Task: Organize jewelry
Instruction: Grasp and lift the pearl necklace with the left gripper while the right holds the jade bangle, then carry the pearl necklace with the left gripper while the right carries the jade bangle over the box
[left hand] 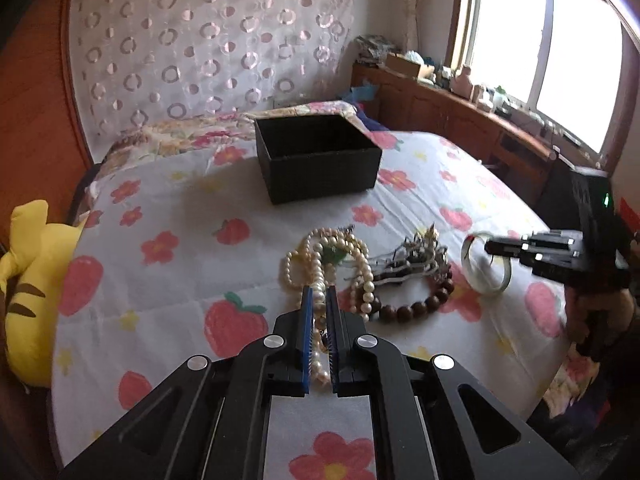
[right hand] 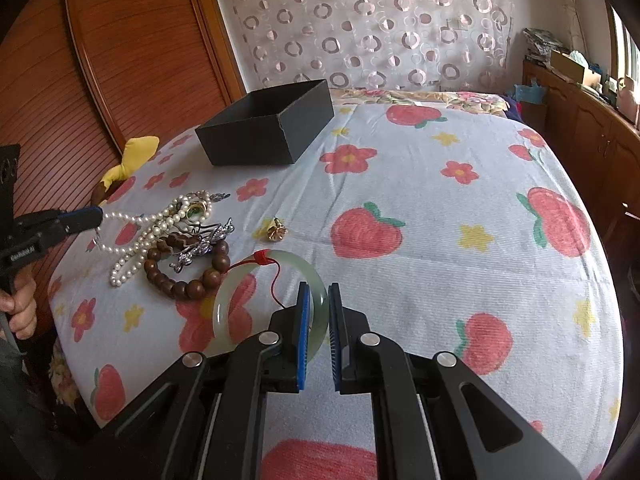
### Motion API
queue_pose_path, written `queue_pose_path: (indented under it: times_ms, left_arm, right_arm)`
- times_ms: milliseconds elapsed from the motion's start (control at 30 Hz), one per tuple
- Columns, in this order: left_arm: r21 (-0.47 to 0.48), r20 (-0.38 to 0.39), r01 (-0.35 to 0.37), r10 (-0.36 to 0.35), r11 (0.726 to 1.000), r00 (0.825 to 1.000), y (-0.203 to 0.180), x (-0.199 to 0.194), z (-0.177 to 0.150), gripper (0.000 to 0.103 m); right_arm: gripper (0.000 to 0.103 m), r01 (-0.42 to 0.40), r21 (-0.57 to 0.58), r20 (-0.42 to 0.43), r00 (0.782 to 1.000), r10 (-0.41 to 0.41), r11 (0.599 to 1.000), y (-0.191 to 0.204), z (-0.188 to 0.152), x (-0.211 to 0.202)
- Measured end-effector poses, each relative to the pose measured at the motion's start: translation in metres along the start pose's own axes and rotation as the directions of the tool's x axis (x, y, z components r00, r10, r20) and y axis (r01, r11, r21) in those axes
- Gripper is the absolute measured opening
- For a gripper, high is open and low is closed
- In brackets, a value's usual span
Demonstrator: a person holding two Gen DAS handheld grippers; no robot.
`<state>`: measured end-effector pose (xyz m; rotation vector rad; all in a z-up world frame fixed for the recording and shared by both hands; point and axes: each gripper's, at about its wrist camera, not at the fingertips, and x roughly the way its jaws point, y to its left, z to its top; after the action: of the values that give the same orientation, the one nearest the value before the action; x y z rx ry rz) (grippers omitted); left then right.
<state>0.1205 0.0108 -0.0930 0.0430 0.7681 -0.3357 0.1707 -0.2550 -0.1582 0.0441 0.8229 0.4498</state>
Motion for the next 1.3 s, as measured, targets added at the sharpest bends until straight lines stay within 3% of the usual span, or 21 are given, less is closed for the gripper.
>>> queue_pose_path:
  times_ms: [333, 733, 900, 1033, 1167, 1300]
  left_arm:
    - [0.028, 0.142, 0.034, -0.038, 0.999, 0.989, -0.012, -0.044, 0.044, 0.005]
    - [0.068, 0.305, 0.014, -0.034, 0.998, 0.952, -0.028, -0.101, 0.103, 0.000]
    - [0.099, 0.334, -0.007, -0.027, 0.995, 0.942, -0.036, -0.114, 0.119, 0.000]
    - [0.118, 0.275, -0.019, -0.014, 0.993, 0.961, -0.034, -0.098, 0.111, 0.000]
    - [0.123, 0.111, -0.005, -0.009, 0.992, 0.994, -0.025, -0.055, 0.074, 0.000]
    - [0.095, -0.054, -0.012, 0.017, 0.995, 0.998, -0.013, -0.008, 0.028, 0.020]
  right_arm:
    - [0.011, -0.017, 0.010, -0.041, 0.999, 0.017, 1.000, 0.000, -0.001, 0.006]
    - [0.012, 0.006, -0.018, -0.051, 0.999, -0.007, 1.000, 0.004, 0.001, 0.006]
    - [0.012, 0.021, -0.035, -0.054, 0.998, -0.022, 0.999, 0.007, 0.002, 0.007]
    - [0.012, 0.014, -0.029, -0.053, 0.998, -0.016, 0.999, 0.006, 0.001, 0.006]
    - [0.012, 0.013, -0.027, -0.051, 0.999, -0.014, 1.000, 0.006, 0.001, 0.006]
    - [0.012, 0.011, -0.026, -0.052, 0.999, -0.013, 1.000, 0.006, 0.001, 0.006]
